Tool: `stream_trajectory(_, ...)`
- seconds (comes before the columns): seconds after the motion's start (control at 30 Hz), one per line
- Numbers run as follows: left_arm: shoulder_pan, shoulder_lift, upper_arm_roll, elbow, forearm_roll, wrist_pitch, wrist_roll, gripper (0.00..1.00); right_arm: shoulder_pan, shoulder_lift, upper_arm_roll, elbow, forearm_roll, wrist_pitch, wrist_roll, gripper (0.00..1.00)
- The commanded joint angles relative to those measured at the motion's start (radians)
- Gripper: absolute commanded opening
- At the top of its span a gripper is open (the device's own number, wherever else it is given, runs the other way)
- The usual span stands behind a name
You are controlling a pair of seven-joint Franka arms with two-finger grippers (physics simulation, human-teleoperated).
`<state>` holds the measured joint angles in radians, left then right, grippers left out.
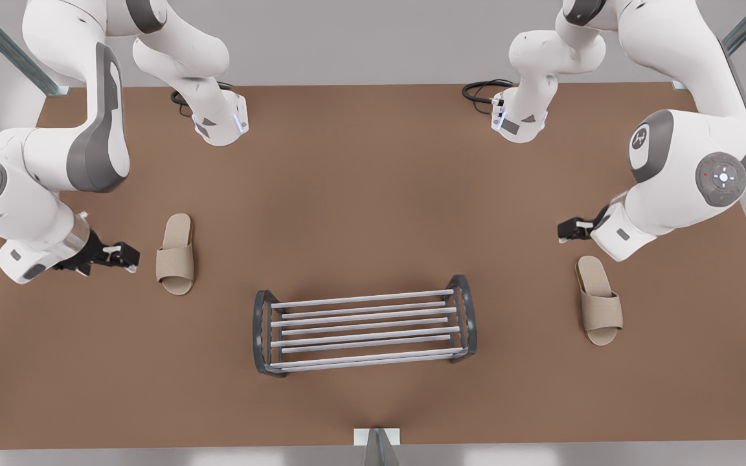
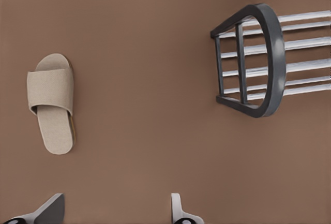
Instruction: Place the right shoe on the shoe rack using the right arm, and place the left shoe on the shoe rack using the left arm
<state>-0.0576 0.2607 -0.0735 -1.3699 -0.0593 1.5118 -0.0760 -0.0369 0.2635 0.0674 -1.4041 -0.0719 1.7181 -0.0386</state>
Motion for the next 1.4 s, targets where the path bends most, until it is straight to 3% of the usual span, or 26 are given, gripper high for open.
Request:
stream_trajectory(0.0, 0.002, -0.001, 0.0, -0.001, -0.007, 0.05, -0.056, 1.0, 0.0, -0.001, 0.0, 0.001, 0.0, 0.057, -0.026, 1.0)
stream_trajectory(0.07, 0.018, 0.016, 0.001, 0.011, -0.007, 0.021, -0.03, 1.0, 0.0, -0.006, 0.0, -0.021, 0.0, 0.078, -0.026, 1.0)
stream_trajectory(0.1, 0.062, -0.04, 0.001, -0.084, -0.013, 0.031, -0.007, 1.0, 0.0, -0.029, 0.012, -0.053, -0.002, 0.101, -0.024, 1.0)
stream_trajectory(0.17, 0.077, -0.391, -0.035, -0.701, 0.067, 0.662, -0.001, 1.0, -0.012, -0.274, 0.018, -0.468, 0.0, 0.438, -0.024, 1.0)
stream_trajectory(0.2, 0.081, -0.433, -0.049, -0.8, 0.131, 0.809, -0.002, 0.99, -0.017, -0.377, 0.018, -0.64, 0.0, 0.596, -0.023, 1.0)
stream_trajectory(0.27, 0.14, -0.417, -0.051, -1.035, 0.208, 1.289, -0.013, 0.99, -0.02, -0.55, 0.018, -1.002, 0.001, 1.034, -0.023, 1.0)
stream_trajectory(0.3, 0.148, -0.368, -0.051, -1.164, 0.21, 1.625, -0.002, 1.0, -0.043, -0.582, 0.018, -1.102, 0.0, 1.172, -0.026, 1.0)
stream_trajectory(0.37, 0.18, -0.247, -0.049, -1.256, 0.208, 1.961, 0.002, 1.0, -0.072, -0.576, 0.022, -1.188, 0.0, 1.377, -0.024, 1.0)
stream_trajectory(0.4, 0.194, -0.236, -0.049, -1.259, 0.208, 1.976, 0.001, 1.0, -0.093, -0.5, 0.023, -1.311, 0.0, 1.714, -0.024, 1.0)
stream_trajectory(0.43, 0.193, -0.229, -0.049, -1.262, 0.208, 1.976, 0.001, 1.0, -0.11, -0.454, 0.023, -1.325, 0.0, 1.787, -0.027, 1.0)
stream_trajectory(0.7, 0.191, -0.015, -0.043, -1.181, 0.194, 1.978, 0.002, 0.99, -0.126, -0.402, 0.025, -1.337, 0.0, 1.782, -0.032, 1.0)
stream_trajectory(0.83, 0.191, 0.031, 0.011, -1.161, 0.197, 1.978, 0.004, 0.99, -0.215, -0.339, 0.025, -1.314, 0.001, 1.787, -0.014, 1.0)
stream_trajectory(0.93, 0.193, 0.101, 0.037, -1.134, 0.202, 1.978, 0.005, 0.99, -0.216, -0.392, 0.025, -1.366, 0.001, 1.786, 0.068, 1.0)
stream_trajectory(1.13, 0.19, 0.175, 0.074, -1.066, 0.204, 1.978, 0.007, 0.99, -0.262, -0.089, 0.038, -1.112, -0.043, 1.789, -0.056, 1.0)
stream_trajectory(1.3, 0.188, 0.249, 0.075, -1.0, 0.204, 1.978, 0.01, 0.99, -0.288, -0.13, 0.038, -1.178, -0.042, 1.789, -0.056, 1.0)
stream_trajectory(1.37, 0.145, 0.255, 0.141, -0.999, 0.205, 1.978, 0.013, 0.99, -0.29, -0.135, 0.038, -1.187, -0.042, 1.789, -0.056, 1.0)
